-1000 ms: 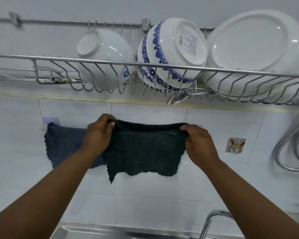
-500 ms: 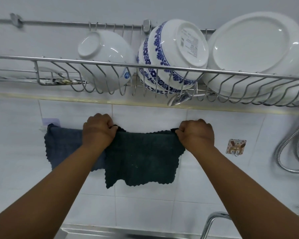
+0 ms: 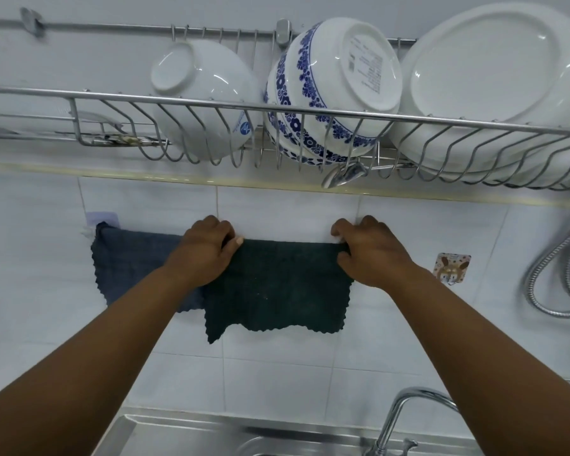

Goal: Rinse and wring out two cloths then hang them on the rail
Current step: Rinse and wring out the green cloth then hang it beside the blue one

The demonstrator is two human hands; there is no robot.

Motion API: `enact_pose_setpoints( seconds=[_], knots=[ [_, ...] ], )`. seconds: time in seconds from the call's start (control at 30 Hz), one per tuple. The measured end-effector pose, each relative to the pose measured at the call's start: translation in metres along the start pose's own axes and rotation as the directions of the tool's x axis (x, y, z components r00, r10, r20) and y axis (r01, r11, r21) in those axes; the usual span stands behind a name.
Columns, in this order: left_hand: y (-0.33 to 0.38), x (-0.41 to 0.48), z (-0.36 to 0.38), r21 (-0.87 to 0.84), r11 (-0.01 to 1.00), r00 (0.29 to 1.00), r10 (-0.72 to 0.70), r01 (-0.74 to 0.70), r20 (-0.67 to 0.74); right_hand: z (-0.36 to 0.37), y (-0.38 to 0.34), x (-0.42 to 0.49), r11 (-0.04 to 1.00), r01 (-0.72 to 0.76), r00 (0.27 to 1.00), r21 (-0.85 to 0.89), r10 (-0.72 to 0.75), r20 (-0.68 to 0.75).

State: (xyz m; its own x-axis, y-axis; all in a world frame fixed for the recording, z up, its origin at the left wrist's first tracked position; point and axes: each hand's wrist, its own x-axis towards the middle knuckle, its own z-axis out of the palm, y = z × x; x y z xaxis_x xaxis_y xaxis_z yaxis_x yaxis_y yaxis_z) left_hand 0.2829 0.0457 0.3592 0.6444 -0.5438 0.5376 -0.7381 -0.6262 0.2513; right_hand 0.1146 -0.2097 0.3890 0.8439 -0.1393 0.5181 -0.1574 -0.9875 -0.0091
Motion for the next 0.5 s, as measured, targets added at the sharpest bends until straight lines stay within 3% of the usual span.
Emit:
enact_pose_setpoints(
  seconds=[0.1, 0.27, 0.4, 0.5],
  knots=[
    [-0.008, -0.003, 0.000, 0.016, 0.999, 0.983, 0.043, -0.041, -0.178, 0.000, 0.011, -0.004, 0.997, 0.071, 0.978, -0.035, -0.076, -0.192],
    [-0.014, -0.010, -0.001, 0.084, 0.992, 0.977, 0.111, -0.098, -0.181, 0.004, 0.015, -0.007, 0.989, 0.038, 0.994, -0.140, -0.052, -0.097],
    [-0.013, -0.016, -0.001, 0.104, 0.989, 0.975, 0.126, -0.108, -0.184, 0.006, 0.019, -0.013, 0.991, 0.014, 0.971, -0.137, -0.046, -0.235],
    [-0.010, -0.024, 0.000, 0.114, 0.988, 0.973, 0.124, -0.103, -0.194, 0.006, 0.018, -0.021, 0.991, -0.008, 0.983, -0.130, -0.017, -0.184]
  ],
)
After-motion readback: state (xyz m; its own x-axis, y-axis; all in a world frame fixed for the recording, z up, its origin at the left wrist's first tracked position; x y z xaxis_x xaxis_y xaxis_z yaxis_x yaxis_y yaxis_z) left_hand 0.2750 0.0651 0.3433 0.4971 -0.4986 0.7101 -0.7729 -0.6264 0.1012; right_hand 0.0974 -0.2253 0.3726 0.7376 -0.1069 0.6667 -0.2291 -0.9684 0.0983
